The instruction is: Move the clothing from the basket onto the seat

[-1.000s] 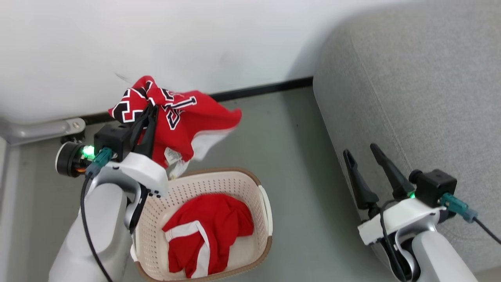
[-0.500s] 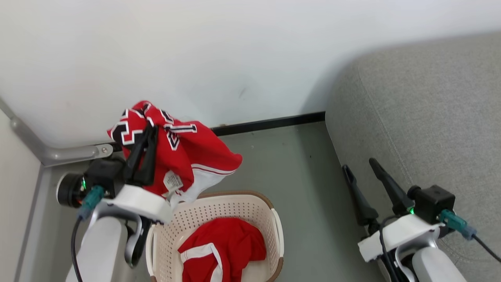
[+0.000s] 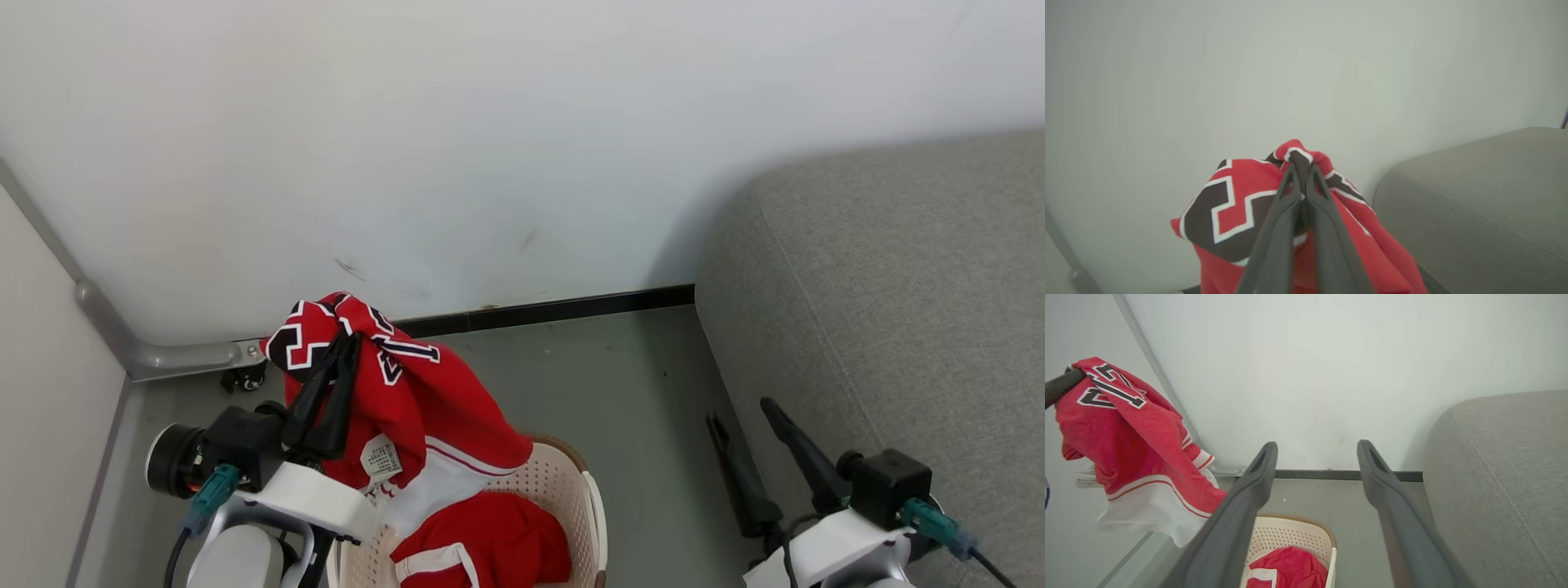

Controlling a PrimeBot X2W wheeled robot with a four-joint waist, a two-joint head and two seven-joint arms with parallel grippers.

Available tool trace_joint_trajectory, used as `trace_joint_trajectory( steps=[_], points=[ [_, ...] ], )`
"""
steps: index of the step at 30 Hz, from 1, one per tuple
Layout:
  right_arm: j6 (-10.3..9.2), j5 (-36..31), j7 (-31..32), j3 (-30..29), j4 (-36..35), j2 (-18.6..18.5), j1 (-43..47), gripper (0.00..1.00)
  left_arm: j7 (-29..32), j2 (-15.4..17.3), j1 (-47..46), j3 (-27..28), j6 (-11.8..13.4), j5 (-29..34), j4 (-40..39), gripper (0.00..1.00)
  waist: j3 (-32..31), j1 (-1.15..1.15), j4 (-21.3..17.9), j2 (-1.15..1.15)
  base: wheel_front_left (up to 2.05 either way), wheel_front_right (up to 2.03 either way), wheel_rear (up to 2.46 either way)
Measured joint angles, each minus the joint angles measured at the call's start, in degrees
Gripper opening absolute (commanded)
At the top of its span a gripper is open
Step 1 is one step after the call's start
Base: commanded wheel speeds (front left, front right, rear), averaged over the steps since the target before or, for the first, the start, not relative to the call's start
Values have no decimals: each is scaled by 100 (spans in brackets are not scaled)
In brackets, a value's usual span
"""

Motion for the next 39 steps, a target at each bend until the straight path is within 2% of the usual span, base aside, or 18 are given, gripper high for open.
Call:
trace_joint_trajectory(
  steps=[15, 21, 31, 39],
  points=[
    [0, -9, 0, 99, -86, 4, 210, 100, -1, -4, 106, -79, -103, -48, -988, 0, -116, 0, 70, 0, 0, 0, 0],
    [0, -109, 0, 148, -114, 2, 229, 100, -1, -2, 101, -405, -189, 115, -1218, 0, -108, 0, 66, 0, 0, 0, 0],
    [0, -102, 0, 566, -599, -2, 194, 100, -1, 11, 63, -683, -225, 170, -1501, 0, -116, 0, 34, 0, 0, 0, 0],
    [3, -110, 0, 1321, -914, -216, 160, 100, -2, 174, -26, -1001, -247, 314, -1517, 0, -133, 0, 8, 0, 0, 0, 0]
  ],
)
